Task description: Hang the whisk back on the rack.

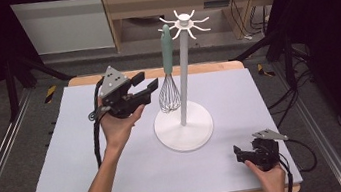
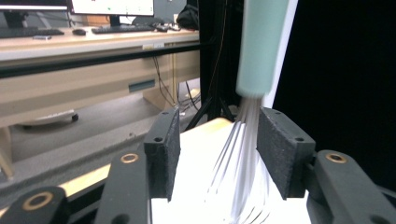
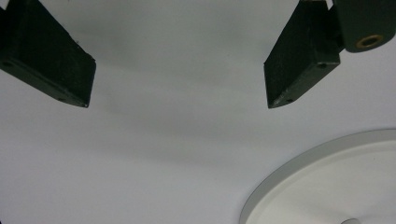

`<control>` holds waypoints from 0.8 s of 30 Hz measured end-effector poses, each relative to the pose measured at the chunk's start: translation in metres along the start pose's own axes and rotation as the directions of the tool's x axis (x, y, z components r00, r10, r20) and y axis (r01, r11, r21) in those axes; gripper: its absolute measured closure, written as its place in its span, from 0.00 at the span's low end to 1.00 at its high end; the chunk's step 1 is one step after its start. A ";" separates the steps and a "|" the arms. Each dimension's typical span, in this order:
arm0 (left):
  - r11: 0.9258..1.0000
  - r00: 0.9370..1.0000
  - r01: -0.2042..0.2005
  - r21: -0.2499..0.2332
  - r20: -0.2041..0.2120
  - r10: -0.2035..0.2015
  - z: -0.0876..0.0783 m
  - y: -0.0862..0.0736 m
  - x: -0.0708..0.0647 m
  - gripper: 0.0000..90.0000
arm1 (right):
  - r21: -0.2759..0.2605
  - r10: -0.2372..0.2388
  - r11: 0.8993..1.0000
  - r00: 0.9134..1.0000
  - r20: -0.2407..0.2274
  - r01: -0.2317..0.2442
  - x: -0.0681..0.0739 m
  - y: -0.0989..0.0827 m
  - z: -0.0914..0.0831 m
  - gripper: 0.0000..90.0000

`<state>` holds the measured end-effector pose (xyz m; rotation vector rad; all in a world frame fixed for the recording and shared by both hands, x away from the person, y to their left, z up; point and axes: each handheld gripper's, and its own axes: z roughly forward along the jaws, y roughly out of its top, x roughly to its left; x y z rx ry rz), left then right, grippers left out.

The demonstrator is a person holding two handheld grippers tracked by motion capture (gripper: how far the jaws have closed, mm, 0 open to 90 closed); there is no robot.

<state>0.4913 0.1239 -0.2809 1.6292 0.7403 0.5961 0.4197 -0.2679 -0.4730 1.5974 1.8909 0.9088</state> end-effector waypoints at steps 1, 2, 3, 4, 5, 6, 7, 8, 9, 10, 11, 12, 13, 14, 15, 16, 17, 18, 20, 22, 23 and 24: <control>1.000 1.000 -0.003 0.008 -0.003 0.003 -0.004 -0.005 0.002 0.53 | 0.000 0.000 1.000 1.000 -0.001 0.000 0.000 0.000 0.000 0.11; 1.000 1.000 -0.003 0.010 -0.006 0.003 -0.007 -0.009 0.004 0.52 | 0.001 -0.002 1.000 1.000 0.000 0.002 0.000 0.000 0.000 0.11; 1.000 1.000 -0.003 0.021 -0.011 0.003 -0.009 -0.014 0.006 0.52 | 0.000 -0.005 1.000 1.000 0.000 0.005 0.000 0.000 0.000 0.11; 0.999 1.000 -0.004 0.033 -0.018 0.005 -0.012 -0.019 0.008 0.51 | 0.002 -0.003 1.000 1.000 -0.001 0.003 0.000 0.000 0.000 0.11; 0.999 1.000 -0.003 0.042 -0.024 0.004 -0.015 -0.023 0.010 0.51 | 0.001 -0.006 1.000 1.000 0.000 0.006 0.000 0.000 0.000 0.11; 0.999 1.000 0.002 0.049 -0.027 -0.001 -0.018 -0.028 0.012 0.51 | 0.000 -0.004 1.000 1.000 0.000 0.004 0.001 0.000 0.000 0.11; 0.998 1.000 0.010 0.055 -0.029 -0.008 -0.020 -0.033 0.013 0.50 | -0.003 -0.006 1.000 1.000 0.000 0.006 0.000 0.000 0.000 0.11; 0.998 1.000 0.008 0.069 -0.031 -0.006 -0.023 -0.038 0.015 0.50 | -0.002 -0.003 1.000 1.000 0.002 0.003 0.001 0.000 0.000 0.11; 0.997 0.999 0.007 0.077 -0.036 -0.005 -0.025 -0.043 0.016 0.50 | -0.001 -0.001 1.000 1.000 0.003 0.001 0.001 0.000 0.000 0.11; 0.996 0.999 0.007 0.085 -0.039 -0.004 -0.027 -0.048 0.017 0.50 | 0.000 -0.001 1.000 1.000 0.003 0.001 0.000 0.000 0.000 0.11; 0.996 0.999 0.010 0.094 -0.043 -0.006 -0.029 -0.053 0.018 0.49 | 0.001 -0.003 1.000 1.000 0.004 0.003 0.000 -0.001 0.000 0.11; 0.995 0.999 0.011 0.102 -0.046 -0.007 -0.030 -0.058 0.019 0.49 | 0.003 -0.004 1.000 1.000 0.004 0.004 0.000 -0.001 0.000 0.11; 0.994 0.999 0.010 0.108 -0.052 -0.005 -0.032 -0.062 0.020 0.49 | 0.001 -0.007 1.000 1.000 0.003 0.007 0.000 -0.001 0.000 0.11; 0.994 0.998 0.014 0.109 -0.058 -0.008 -0.034 -0.068 0.020 0.48 | 0.000 -0.010 1.000 1.000 0.004 0.010 0.000 -0.001 0.000 0.11; 0.993 0.998 0.018 0.113 -0.057 -0.012 -0.035 -0.073 0.021 0.48 | 0.000 -0.010 1.000 1.000 0.004 0.010 0.000 -0.001 0.000 0.11; 0.992 0.998 0.026 0.122 -0.056 -0.019 -0.036 -0.078 0.022 0.48 | 0.000 -0.010 1.000 1.000 0.004 0.010 0.000 -0.001 0.000 0.11; 0.992 0.998 0.026 0.122 -0.056 -0.019 -0.036 -0.078 0.022 0.48 | 0.001 -0.011 1.000 1.000 0.004 0.011 0.000 -0.001 0.000 0.11; 0.988 0.998 0.021 0.152 -0.062 -0.012 -0.038 -0.090 0.024 0.47 | 0.001 -0.008 1.000 1.000 0.004 0.008 0.000 -0.001 0.000 0.11; 0.985 0.997 0.029 0.170 -0.069 -0.017 -0.040 -0.099 0.027 0.47 | 0.000 -0.005 1.000 1.000 0.006 0.005 0.001 -0.001 0.000 0.11; 0.982 0.997 0.044 0.183 -0.074 -0.031 -0.043 -0.109 0.030 0.46 | 0.002 -0.005 1.000 1.000 0.008 0.005 0.000 -0.002 0.000 0.11; 0.980 0.996 0.048 0.193 -0.078 -0.033 -0.044 -0.113 0.031 0.46 | 0.002 -0.006 1.000 1.000 0.008 0.006 0.000 -0.002 0.000 0.11; 0.978 0.996 0.050 0.203 -0.085 -0.033 -0.046 -0.117 0.033 0.46 | 0.002 -0.008 1.000 1.000 0.009 0.008 0.000 -0.002 0.000 0.11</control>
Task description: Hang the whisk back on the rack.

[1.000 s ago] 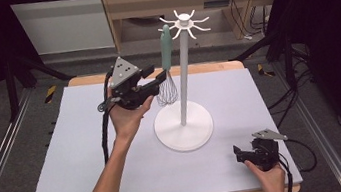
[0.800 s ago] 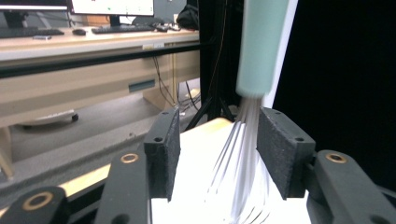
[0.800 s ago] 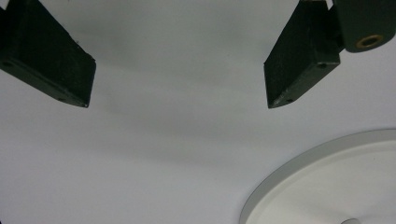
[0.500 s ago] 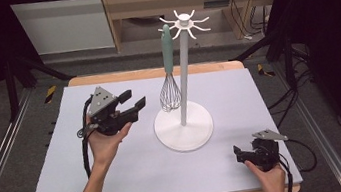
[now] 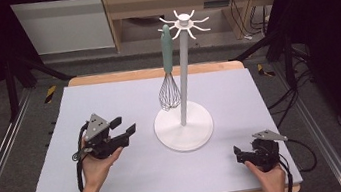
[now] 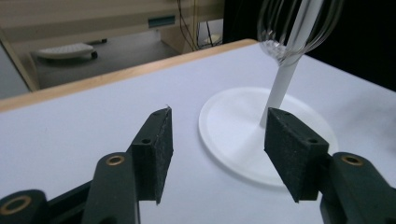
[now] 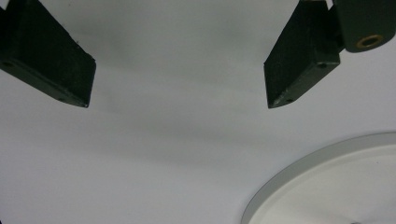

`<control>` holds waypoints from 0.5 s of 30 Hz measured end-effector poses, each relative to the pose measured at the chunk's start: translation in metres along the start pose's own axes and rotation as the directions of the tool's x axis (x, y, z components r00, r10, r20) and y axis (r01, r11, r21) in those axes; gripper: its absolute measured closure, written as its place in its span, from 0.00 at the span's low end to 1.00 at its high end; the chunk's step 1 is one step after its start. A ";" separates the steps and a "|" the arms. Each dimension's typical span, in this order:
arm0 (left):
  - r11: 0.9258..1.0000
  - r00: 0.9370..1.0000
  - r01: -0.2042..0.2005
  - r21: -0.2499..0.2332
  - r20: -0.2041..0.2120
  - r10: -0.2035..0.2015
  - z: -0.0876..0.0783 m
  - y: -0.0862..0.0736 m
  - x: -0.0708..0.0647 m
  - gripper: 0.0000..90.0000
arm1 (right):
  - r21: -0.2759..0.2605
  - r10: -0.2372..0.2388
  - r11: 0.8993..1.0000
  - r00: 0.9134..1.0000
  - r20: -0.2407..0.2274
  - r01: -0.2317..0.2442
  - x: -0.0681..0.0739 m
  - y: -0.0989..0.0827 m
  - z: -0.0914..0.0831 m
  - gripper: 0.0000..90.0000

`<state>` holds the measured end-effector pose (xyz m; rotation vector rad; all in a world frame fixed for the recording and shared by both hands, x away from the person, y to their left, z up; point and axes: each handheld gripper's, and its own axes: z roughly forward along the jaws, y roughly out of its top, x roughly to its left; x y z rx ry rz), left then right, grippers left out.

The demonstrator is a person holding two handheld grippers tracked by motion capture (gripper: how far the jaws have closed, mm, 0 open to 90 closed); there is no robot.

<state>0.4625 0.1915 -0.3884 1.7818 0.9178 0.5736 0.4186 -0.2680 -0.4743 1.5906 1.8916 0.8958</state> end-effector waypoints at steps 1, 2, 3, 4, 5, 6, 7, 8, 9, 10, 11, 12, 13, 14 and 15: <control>1.000 1.000 0.003 0.005 -0.008 -0.003 -0.001 -0.004 0.002 0.46 | 0.001 0.001 1.000 1.000 0.000 -0.001 0.000 0.000 0.000 0.11; 1.000 1.000 0.005 0.014 -0.013 -0.005 -0.002 -0.009 0.004 0.45 | 0.001 0.002 1.000 1.000 0.000 -0.002 0.000 0.000 0.000 0.11; 1.000 1.000 0.012 0.019 -0.018 -0.012 -0.003 -0.013 0.006 0.45 | 0.002 0.005 1.000 1.000 0.001 -0.005 0.000 0.000 0.000 0.11; 0.999 1.000 0.012 0.031 -0.025 -0.011 -0.003 -0.017 0.009 0.45 | 0.001 0.002 1.000 1.000 0.001 -0.002 0.000 0.000 0.000 0.11; 0.999 0.999 0.014 0.042 -0.035 -0.013 -0.004 -0.020 0.012 0.45 | 0.004 0.005 1.000 1.000 -0.001 -0.005 0.000 0.000 0.000 0.11; 0.999 0.999 0.017 0.046 -0.046 -0.015 -0.005 -0.023 0.014 0.44 | 0.005 0.007 1.000 1.000 0.000 -0.007 0.000 0.000 0.000 0.11; 0.999 0.998 0.022 0.048 -0.054 -0.019 -0.006 -0.026 0.017 0.44 | 0.005 0.008 1.000 1.000 0.002 -0.008 -0.001 0.000 0.000 0.11; 0.998 0.998 0.028 0.052 -0.060 -0.024 -0.007 -0.029 0.019 0.43 | 0.007 0.009 1.000 1.000 0.003 -0.009 -0.001 -0.001 0.000 0.11; 0.998 0.997 0.031 0.058 -0.070 -0.027 -0.009 -0.032 0.022 0.43 | 0.006 0.008 1.000 1.000 0.004 -0.008 -0.002 -0.001 0.000 0.11; 0.997 0.996 0.034 0.063 -0.079 -0.029 -0.010 -0.034 0.024 0.42 | 0.006 0.007 1.000 1.000 0.005 -0.007 -0.003 -0.001 0.000 0.11; 0.997 0.995 0.041 0.066 -0.088 -0.035 -0.012 -0.037 0.027 0.42 | 0.006 0.009 1.000 1.000 0.010 -0.009 -0.003 -0.001 0.000 0.11; 0.996 0.994 0.048 0.069 -0.097 -0.041 -0.013 -0.040 0.029 0.42 | 0.009 0.011 1.000 1.000 0.014 -0.011 -0.004 -0.002 0.000 0.11; 0.996 0.993 0.053 0.069 -0.109 -0.045 -0.015 -0.043 0.032 0.41 | 0.011 0.016 1.000 1.000 0.015 -0.016 -0.005 -0.002 0.000 0.11; 0.995 0.991 0.059 0.076 -0.121 -0.050 -0.017 -0.045 0.035 0.41 | 0.012 0.012 1.000 1.000 0.019 -0.012 -0.006 -0.002 0.001 0.11; 0.995 0.990 0.062 0.080 -0.134 -0.051 -0.019 -0.047 0.038 0.40 | 0.012 0.008 1.000 1.000 0.023 -0.008 -0.007 -0.002 0.001 0.11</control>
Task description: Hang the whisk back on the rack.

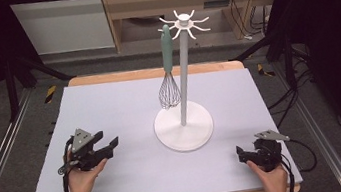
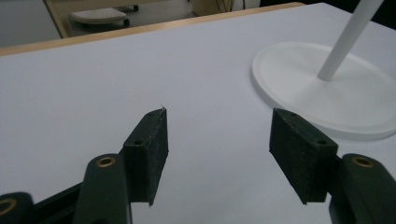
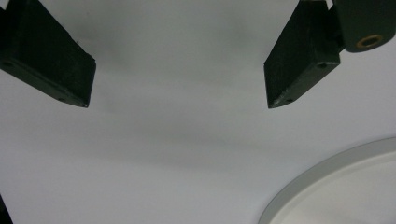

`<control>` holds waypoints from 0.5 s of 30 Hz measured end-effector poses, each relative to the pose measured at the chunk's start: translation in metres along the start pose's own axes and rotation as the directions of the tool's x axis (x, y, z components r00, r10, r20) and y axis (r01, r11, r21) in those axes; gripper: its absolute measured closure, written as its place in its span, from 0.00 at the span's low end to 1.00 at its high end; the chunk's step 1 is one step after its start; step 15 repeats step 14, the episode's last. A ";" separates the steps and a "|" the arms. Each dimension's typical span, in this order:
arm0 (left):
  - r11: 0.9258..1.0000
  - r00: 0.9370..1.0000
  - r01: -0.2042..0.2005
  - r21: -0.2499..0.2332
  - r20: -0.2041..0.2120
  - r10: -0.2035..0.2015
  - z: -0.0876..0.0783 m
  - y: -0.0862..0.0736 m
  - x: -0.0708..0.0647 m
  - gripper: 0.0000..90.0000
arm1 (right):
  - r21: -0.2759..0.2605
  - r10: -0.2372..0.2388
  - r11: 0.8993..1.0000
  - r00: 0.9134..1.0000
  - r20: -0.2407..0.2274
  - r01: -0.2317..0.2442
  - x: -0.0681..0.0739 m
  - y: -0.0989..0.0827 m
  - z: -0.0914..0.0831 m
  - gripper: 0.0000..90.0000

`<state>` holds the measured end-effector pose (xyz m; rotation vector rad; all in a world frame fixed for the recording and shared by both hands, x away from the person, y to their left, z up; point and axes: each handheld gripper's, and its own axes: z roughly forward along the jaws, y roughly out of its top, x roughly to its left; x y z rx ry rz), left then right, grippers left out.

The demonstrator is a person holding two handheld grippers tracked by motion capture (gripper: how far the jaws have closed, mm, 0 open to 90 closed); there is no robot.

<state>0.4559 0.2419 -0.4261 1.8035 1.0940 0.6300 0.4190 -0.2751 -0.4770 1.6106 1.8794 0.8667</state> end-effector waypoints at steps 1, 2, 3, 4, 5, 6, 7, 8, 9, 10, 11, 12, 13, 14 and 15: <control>1.000 1.000 0.002 0.004 -0.011 -0.002 -0.002 -0.003 0.003 0.40 | 0.003 0.009 1.000 1.000 0.007 -0.009 0.000 0.000 0.000 0.11; 1.000 1.000 -0.001 0.010 -0.021 0.001 -0.003 -0.006 0.006 0.39 | 0.005 0.009 1.000 1.000 0.009 -0.009 -0.001 -0.001 0.000 0.11; 1.000 0.999 -0.003 0.020 -0.034 0.004 -0.005 -0.009 0.009 0.39 | 0.006 0.005 1.000 1.000 0.012 -0.005 -0.002 -0.001 0.001 0.11; 1.000 0.999 -0.003 0.026 -0.046 0.004 -0.007 -0.012 0.012 0.38 | 0.008 -0.001 1.000 1.000 0.016 0.001 -0.003 -0.001 0.001 0.11; 1.000 0.998 -0.001 0.031 -0.056 0.003 -0.010 -0.016 0.015 0.38 | 0.012 0.004 1.000 1.000 0.021 -0.004 -0.003 -0.001 0.001 0.11; 0.999 0.998 0.006 0.033 -0.065 -0.003 -0.012 -0.019 0.018 0.38 | 0.015 0.009 1.000 1.000 0.026 -0.009 -0.003 -0.001 0.001 0.10; 0.999 0.997 0.013 0.033 -0.072 -0.011 -0.014 -0.023 0.021 0.37 | 0.016 0.005 1.000 1.000 0.028 -0.006 -0.003 -0.002 0.002 0.10; 0.999 0.997 0.023 0.034 -0.080 -0.020 -0.016 -0.026 0.024 0.37 | 0.018 0.003 1.000 1.000 0.030 -0.004 -0.004 -0.002 0.002 0.11; 0.999 0.996 0.028 0.042 -0.087 -0.024 -0.017 -0.029 0.027 0.37 | 0.021 0.001 1.000 0.999 0.034 -0.001 -0.005 -0.002 0.002 0.10; 0.998 0.995 0.030 0.050 -0.094 -0.025 -0.018 -0.032 0.029 0.37 | 0.025 0.010 1.000 0.999 0.038 -0.011 -0.004 -0.002 0.002 0.10; 0.998 0.995 0.030 0.053 -0.101 -0.024 -0.019 -0.034 0.031 0.36 | 0.024 0.010 1.000 0.999 0.040 -0.011 -0.005 -0.002 0.002 0.10; 0.998 0.994 0.036 0.055 -0.101 -0.030 -0.020 -0.036 0.032 0.36 | 0.023 0.014 1.000 0.999 0.038 -0.015 -0.006 -0.002 0.002 0.10; 0.997 0.994 0.039 0.062 -0.102 -0.033 -0.021 -0.038 0.034 0.36 | 0.023 0.016 1.000 0.999 0.038 -0.017 -0.007 -0.002 0.002 0.10; 0.997 0.994 0.039 0.062 -0.102 -0.033 -0.021 -0.038 0.034 0.35 | 0.020 0.018 1.000 0.999 0.037 -0.019 -0.007 -0.002 0.002 0.10; 0.997 0.994 0.039 0.062 -0.102 -0.033 -0.021 -0.038 0.034 0.35 | 0.020 0.018 1.000 0.999 0.037 -0.019 -0.007 -0.002 0.002 0.10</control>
